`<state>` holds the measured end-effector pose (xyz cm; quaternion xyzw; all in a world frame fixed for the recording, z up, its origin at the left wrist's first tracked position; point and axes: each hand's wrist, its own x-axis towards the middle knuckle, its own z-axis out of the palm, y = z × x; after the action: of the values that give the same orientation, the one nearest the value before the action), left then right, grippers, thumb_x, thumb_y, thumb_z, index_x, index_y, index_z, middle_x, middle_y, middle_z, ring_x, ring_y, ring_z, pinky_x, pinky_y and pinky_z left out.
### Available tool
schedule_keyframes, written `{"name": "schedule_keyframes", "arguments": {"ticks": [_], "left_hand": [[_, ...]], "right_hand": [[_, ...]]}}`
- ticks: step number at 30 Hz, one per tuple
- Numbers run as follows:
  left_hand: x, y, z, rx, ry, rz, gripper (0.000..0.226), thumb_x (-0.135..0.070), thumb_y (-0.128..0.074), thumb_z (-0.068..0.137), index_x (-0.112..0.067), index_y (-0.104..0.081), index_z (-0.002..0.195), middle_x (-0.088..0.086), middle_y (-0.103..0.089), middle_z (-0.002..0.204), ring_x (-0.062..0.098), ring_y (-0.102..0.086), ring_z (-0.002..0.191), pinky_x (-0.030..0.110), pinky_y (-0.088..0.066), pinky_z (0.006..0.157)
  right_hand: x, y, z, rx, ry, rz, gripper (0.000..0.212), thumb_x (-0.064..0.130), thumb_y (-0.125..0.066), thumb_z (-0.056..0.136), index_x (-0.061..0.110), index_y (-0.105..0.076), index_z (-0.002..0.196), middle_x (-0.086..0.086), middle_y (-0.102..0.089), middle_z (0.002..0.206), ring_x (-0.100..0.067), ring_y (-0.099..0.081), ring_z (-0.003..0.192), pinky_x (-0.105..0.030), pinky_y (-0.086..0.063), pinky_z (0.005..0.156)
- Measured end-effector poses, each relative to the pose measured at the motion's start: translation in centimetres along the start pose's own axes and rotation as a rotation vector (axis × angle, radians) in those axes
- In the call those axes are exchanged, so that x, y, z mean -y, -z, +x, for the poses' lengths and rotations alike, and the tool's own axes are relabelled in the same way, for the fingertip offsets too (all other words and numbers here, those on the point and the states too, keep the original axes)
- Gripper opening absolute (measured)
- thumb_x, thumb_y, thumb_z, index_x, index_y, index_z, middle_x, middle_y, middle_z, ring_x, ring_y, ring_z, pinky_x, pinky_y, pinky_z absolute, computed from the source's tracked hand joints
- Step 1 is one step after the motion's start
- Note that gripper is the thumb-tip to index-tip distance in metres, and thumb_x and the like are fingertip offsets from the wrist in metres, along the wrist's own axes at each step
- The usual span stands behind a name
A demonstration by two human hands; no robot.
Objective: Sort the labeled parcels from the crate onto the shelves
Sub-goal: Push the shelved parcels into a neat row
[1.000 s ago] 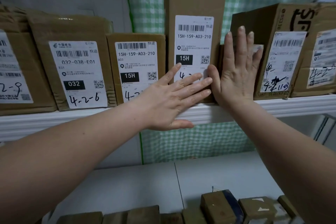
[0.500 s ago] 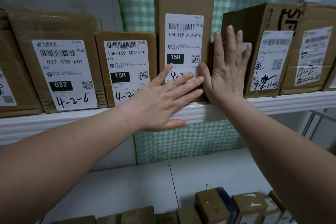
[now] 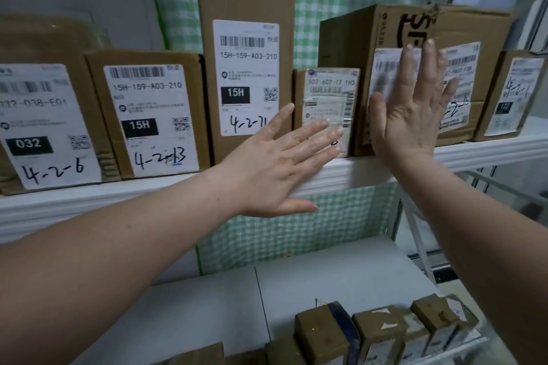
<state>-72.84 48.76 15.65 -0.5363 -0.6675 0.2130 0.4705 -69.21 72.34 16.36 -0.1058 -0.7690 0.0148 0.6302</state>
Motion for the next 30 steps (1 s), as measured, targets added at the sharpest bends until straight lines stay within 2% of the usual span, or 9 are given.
{"name": "schedule_keyframes", "arguments": {"ticks": [6,8,12,16,22,26,30], "left_hand": [[-0.9,-0.4,2.3,0.077,0.044,0.039,0.083,-0.069,-0.011,0.091,-0.013,-0.014,0.152,0.008,-0.006,0.159,0.023,0.001,0.146,0.057,0.003,0.116],[-1.1,-0.6,2.7,0.087,0.059,0.050,0.081,-0.069,-0.014,0.091,-0.014,-0.016,0.151,0.007,-0.008,0.158,0.023,-0.002,0.146,0.057,0.002,0.116],[-1.7,-0.6,3.1,0.113,0.088,0.047,0.080,-0.069,-0.021,0.090,-0.016,-0.025,0.149,0.008,-0.017,0.157,0.024,-0.011,0.146,0.058,-0.002,0.115],[-1.9,-0.3,3.6,0.139,0.102,0.075,0.080,-0.068,-0.022,0.090,-0.016,-0.030,0.150,0.008,-0.020,0.158,0.024,-0.011,0.145,0.059,-0.002,0.115],[-2.5,-0.1,4.1,0.152,0.117,0.097,0.079,-0.068,-0.023,0.090,-0.016,-0.034,0.148,0.009,-0.025,0.157,0.023,-0.010,0.144,0.060,-0.003,0.115],[-2.4,0.0,4.1,0.147,0.116,0.093,0.077,-0.067,-0.024,0.090,-0.017,-0.035,0.147,0.009,-0.025,0.156,0.024,-0.012,0.143,0.059,-0.004,0.114],[-2.5,0.0,4.1,0.157,0.119,0.097,0.075,-0.065,-0.024,0.090,-0.018,-0.035,0.147,0.009,-0.026,0.156,0.024,-0.012,0.143,0.059,-0.005,0.115]], "right_hand": [[-1.5,-1.2,1.4,-0.020,0.124,0.054,0.066,0.041,-0.038,0.097,0.006,-0.025,0.152,-0.026,-0.020,0.158,-0.042,-0.014,0.146,-0.054,-0.001,0.116],[-1.5,-1.8,1.5,-0.038,0.180,0.074,0.065,0.041,-0.039,0.098,0.007,-0.027,0.152,-0.027,-0.023,0.157,-0.041,-0.016,0.145,-0.054,-0.001,0.117],[-1.4,-2.6,1.5,-0.086,0.245,0.119,0.065,0.047,-0.033,0.099,0.007,-0.029,0.150,-0.027,-0.027,0.155,-0.039,-0.017,0.144,-0.043,0.008,0.118],[-1.4,-2.5,1.5,-0.094,0.249,0.139,0.065,0.044,-0.040,0.097,0.006,-0.033,0.149,-0.028,-0.030,0.153,-0.045,-0.024,0.142,-0.059,-0.009,0.114],[-1.3,-2.7,1.5,-0.110,0.265,0.144,0.066,0.044,-0.046,0.095,0.005,-0.035,0.148,-0.028,-0.033,0.152,-0.047,-0.029,0.141,-0.058,-0.012,0.113],[-1.2,-2.9,1.5,-0.119,0.269,0.142,0.066,0.045,-0.044,0.095,0.006,-0.036,0.148,-0.027,-0.033,0.152,-0.047,-0.029,0.141,-0.056,-0.010,0.114],[-1.1,-2.8,1.5,-0.107,0.270,0.186,0.066,0.044,-0.045,0.095,0.008,-0.036,0.149,-0.026,-0.031,0.154,-0.045,-0.025,0.142,-0.046,0.003,0.118]]}}
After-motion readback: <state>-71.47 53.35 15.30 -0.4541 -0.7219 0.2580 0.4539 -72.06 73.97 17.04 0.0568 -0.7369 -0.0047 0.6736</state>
